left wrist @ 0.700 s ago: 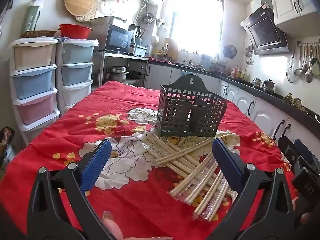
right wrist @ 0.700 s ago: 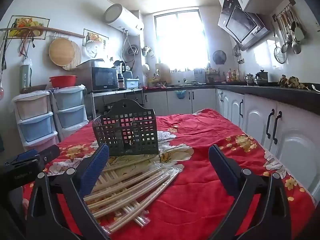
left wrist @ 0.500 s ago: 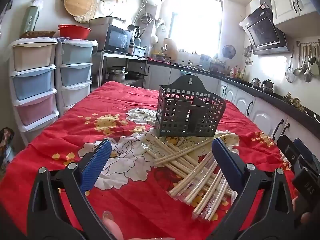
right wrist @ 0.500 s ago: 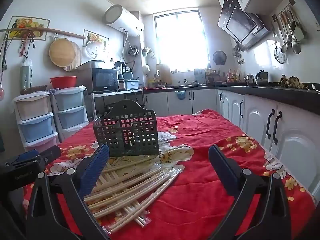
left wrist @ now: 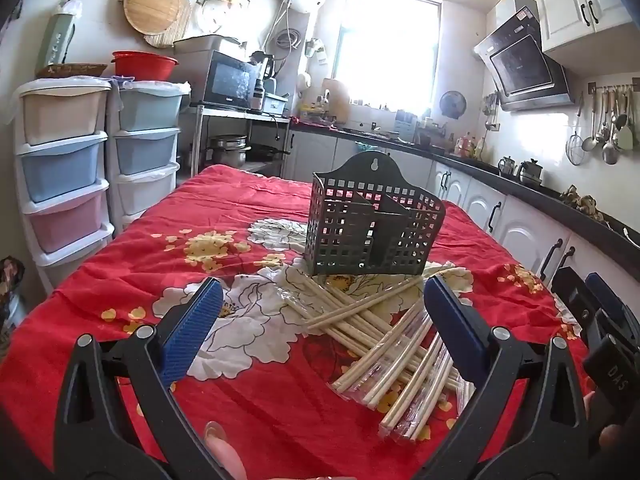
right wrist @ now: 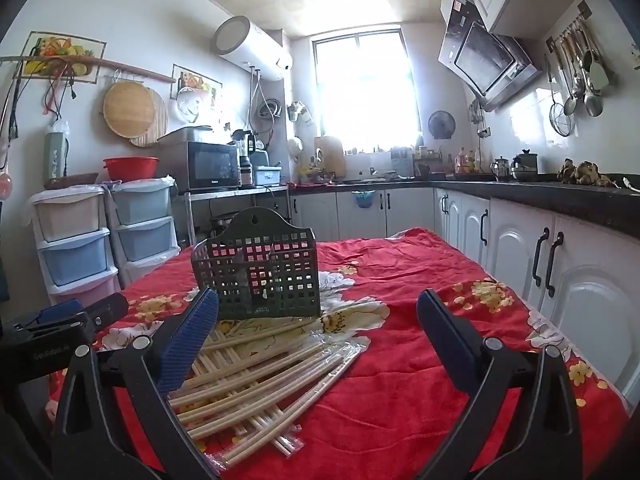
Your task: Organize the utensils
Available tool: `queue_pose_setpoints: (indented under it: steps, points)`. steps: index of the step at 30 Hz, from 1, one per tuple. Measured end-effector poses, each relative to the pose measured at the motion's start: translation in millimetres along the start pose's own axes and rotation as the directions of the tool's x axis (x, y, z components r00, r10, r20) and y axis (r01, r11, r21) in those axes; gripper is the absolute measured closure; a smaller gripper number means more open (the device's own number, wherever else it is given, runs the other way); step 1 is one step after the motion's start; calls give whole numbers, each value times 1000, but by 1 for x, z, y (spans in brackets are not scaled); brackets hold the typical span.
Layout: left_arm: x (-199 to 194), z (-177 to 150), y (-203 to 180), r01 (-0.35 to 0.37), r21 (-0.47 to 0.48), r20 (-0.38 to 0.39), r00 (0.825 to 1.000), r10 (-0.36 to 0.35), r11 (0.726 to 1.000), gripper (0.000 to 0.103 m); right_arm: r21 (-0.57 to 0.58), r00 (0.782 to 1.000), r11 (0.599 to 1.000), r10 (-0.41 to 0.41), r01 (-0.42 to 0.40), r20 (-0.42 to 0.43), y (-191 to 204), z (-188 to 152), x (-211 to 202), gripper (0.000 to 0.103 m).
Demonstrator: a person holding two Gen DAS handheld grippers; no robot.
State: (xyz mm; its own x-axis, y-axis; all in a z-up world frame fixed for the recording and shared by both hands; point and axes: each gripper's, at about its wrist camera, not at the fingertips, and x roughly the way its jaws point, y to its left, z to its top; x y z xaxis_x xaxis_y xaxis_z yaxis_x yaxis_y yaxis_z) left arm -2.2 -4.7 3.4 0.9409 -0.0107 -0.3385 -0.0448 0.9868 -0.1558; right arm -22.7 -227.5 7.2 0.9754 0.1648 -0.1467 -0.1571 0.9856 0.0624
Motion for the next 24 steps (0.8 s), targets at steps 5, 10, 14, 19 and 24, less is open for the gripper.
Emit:
queue_pose_setpoints:
  steps: [5, 10, 14, 19, 24]
  points:
    - [-2, 3, -1, 8, 1, 3, 1000, -8, 1000, 10, 1, 1000, 1000, -3, 3, 7, 0, 1, 0, 6]
    - [-2, 4, -2, 7, 1, 4, 1000, -7, 1000, 10, 2, 1000, 1000, -1, 1, 9, 0, 1, 0, 6]
    - [-2, 4, -2, 7, 1, 5, 1000, -7, 1000, 10, -2, 1000, 1000, 1, -1, 15, 0, 1, -1, 6]
    - [-3, 6, -1, 14, -2, 7, 1000, -13, 1000, 10, -6, 1000, 1000, 4, -4, 20, 0, 2, -2, 6]
    - [-4, 8, 0, 17, -4, 7, 1000, -17, 1000, 10, -10, 1000, 1000, 4, -4, 28, 2, 2, -3, 6]
